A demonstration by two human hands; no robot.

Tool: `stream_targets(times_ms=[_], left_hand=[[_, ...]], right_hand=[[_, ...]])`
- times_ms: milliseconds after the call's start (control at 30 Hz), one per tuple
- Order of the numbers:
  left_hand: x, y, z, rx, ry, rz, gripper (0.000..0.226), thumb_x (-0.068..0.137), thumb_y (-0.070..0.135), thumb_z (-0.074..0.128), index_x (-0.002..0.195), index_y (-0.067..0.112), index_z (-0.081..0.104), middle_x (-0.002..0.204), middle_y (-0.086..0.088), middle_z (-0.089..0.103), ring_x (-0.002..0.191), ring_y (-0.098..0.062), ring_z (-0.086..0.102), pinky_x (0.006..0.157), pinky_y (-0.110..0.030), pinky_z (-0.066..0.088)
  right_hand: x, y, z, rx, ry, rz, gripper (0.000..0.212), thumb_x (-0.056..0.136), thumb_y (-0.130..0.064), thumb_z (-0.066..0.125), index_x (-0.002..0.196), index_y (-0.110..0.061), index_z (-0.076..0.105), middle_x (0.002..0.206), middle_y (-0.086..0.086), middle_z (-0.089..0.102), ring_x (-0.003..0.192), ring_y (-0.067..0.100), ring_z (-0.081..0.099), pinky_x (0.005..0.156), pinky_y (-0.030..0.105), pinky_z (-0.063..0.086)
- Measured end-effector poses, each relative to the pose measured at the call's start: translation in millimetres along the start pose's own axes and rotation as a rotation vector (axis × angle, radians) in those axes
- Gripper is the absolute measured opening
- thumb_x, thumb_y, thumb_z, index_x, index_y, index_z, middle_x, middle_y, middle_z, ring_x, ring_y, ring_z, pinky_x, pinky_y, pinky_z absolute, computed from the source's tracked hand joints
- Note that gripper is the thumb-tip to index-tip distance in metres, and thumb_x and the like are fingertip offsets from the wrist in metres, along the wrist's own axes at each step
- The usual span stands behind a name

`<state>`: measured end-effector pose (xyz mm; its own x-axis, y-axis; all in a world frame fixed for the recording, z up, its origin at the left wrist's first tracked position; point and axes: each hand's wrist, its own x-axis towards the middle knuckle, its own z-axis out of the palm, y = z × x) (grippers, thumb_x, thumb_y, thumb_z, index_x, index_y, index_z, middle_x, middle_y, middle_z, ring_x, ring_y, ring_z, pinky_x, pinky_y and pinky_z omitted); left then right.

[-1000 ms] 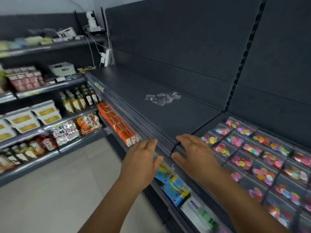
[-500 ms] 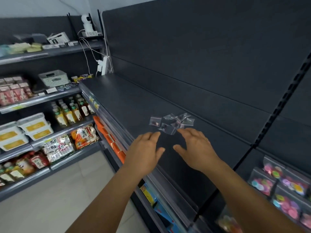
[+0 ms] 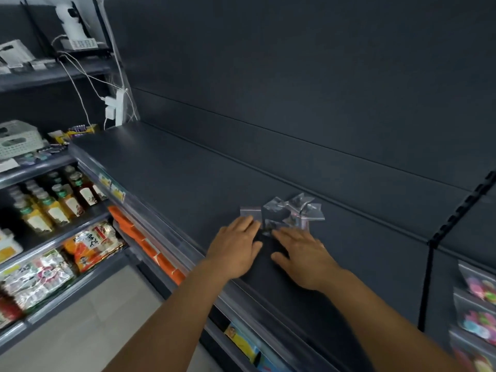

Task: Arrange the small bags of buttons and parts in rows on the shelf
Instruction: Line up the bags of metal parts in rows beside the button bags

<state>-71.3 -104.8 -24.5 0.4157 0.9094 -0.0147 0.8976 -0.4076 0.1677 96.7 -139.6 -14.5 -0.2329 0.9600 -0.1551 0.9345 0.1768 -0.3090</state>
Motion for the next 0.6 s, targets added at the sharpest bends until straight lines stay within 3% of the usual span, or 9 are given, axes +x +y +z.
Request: stream_targets(times_ms=[67, 133, 200, 267, 367, 467, 533, 600], left_hand=[[-0.3, -9.0, 1.9, -0.056, 0.021, 0.071, 0.048, 0.101, 0.037, 0.032, 0.146, 0.019, 0.032, 0.158, 0.006, 0.016, 0.143, -0.011, 0.019, 0.112, -0.032, 0.021], [-3.9, -14.9, 0.5, -0.150, 0.064, 0.141, 0.039, 0.100, 0.037, 0.035, 0.130, 0.019, 0.053, 0.150, 0.008, 0.035, 0.133, -0.009, 0.037, 0.108, -0.028, 0.030], [-5.5, -19.3, -1.6, -0.230, 0.103, 0.196, 0.031, 0.098, 0.035, 0.042, 0.109, 0.017, 0.064, 0.132, 0.008, 0.054, 0.114, -0.010, 0.053, 0.096, -0.025, 0.040], [-2.9, -22.6, -4.3, -0.328, 0.144, 0.168, 0.022, 0.095, 0.034, 0.049, 0.102, 0.018, 0.063, 0.112, 0.008, 0.059, 0.100, -0.013, 0.057, 0.082, -0.023, 0.043], [7.1, -23.8, -6.2, -0.349, 0.190, 0.023, 0.032, 0.093, 0.038, 0.051, 0.118, 0.018, 0.055, 0.118, 0.001, 0.051, 0.109, -0.018, 0.051, 0.085, -0.029, 0.044], [18.1, -23.4, -2.7, -0.204, 0.108, -0.072, 0.054, 0.095, 0.047, 0.044, 0.136, 0.012, 0.043, 0.131, -0.009, 0.044, 0.123, -0.026, 0.038, 0.099, -0.034, 0.037], [23.2, -22.7, -0.1, -0.161, 0.089, -0.070, 0.054, 0.093, 0.049, 0.045, 0.132, 0.012, 0.049, 0.128, -0.010, 0.045, 0.121, -0.027, 0.037, 0.099, -0.034, 0.037], [27.2, -21.7, 0.9, -0.252, 0.084, -0.073, 0.044, 0.091, 0.047, 0.053, 0.121, 0.015, 0.058, 0.121, -0.009, 0.049, 0.117, -0.027, 0.040, 0.096, -0.035, 0.040]], right_hand=[[1.9, 1.0, 3.9, 0.039, 0.034, -0.009, 0.054, 0.097, -0.044, 0.040, 0.147, -0.028, 0.027, 0.155, -0.010, 0.021, 0.143, 0.013, 0.017, 0.116, 0.033, 0.014], [-0.7, 2.7, 3.2, 0.125, 0.078, -0.036, 0.041, 0.095, -0.038, 0.048, 0.134, -0.024, 0.049, 0.144, -0.009, 0.041, 0.133, 0.009, 0.035, 0.112, 0.025, 0.025], [-3.8, 4.3, 3.2, 0.212, 0.148, -0.037, 0.021, 0.092, -0.033, 0.055, 0.107, -0.021, 0.065, 0.117, -0.008, 0.060, 0.109, 0.007, 0.054, 0.098, 0.026, 0.042], [-3.4, 2.9, 4.1, 0.274, 0.254, 0.047, 0.013, 0.089, -0.032, 0.060, 0.091, -0.021, 0.066, 0.094, -0.008, 0.063, 0.087, 0.009, 0.058, 0.081, 0.027, 0.047], [4.7, -8.1, 7.2, 0.295, 0.379, 0.287, 0.022, 0.086, -0.034, 0.063, 0.101, -0.018, 0.061, 0.102, -0.001, 0.059, 0.094, 0.017, 0.056, 0.083, 0.029, 0.046], [15.5, -19.9, 9.1, 0.213, 0.314, 0.528, 0.047, 0.086, -0.040, 0.061, 0.124, -0.014, 0.050, 0.121, 0.007, 0.052, 0.117, 0.027, 0.047, 0.097, 0.035, 0.041], [21.7, -23.2, 8.8, 0.216, 0.287, 0.615, 0.043, 0.087, -0.037, 0.060, 0.120, -0.011, 0.051, 0.118, 0.011, 0.055, 0.114, 0.031, 0.050, 0.090, 0.035, 0.042], [25.9, -23.7, 7.9, 0.263, 0.271, 0.681, 0.033, 0.086, -0.030, 0.060, 0.109, -0.007, 0.055, 0.103, 0.012, 0.061, 0.099, 0.031, 0.057, 0.074, 0.031, 0.044]])
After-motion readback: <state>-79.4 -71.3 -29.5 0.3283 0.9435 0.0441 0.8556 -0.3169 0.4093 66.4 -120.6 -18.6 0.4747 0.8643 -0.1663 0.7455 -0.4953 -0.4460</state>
